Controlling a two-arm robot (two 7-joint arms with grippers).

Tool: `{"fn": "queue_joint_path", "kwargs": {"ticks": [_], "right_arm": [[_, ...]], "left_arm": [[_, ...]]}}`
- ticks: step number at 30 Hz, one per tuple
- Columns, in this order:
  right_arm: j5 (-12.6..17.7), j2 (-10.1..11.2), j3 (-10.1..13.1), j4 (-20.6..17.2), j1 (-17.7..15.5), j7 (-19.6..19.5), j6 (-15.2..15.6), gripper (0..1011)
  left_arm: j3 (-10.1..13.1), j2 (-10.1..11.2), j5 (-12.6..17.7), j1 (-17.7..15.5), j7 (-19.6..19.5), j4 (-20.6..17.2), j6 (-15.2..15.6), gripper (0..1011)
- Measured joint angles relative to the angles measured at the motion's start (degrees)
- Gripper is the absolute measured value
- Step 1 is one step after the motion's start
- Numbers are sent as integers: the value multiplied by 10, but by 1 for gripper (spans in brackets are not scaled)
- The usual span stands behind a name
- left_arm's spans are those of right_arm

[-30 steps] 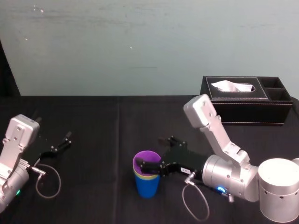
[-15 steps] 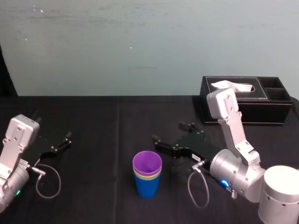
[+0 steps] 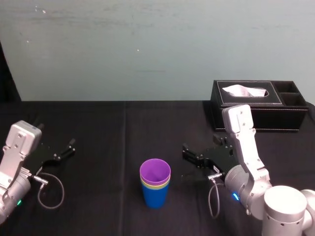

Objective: Stack the three plastic cups sequentially using one hand.

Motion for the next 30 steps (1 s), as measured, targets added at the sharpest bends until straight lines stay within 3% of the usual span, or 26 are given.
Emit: {"fn": "queue_joint_path", "kwargs": {"ticks": [9,30], "right_arm": [[-27,-10,1,20,2,-10,0,1003],[-28,-9,2,21,3,-3,2,1003]], "left_arm": [[0,0,0,0,0,0,0,1000],[0,0,0,0,0,0,0,1000]]}}
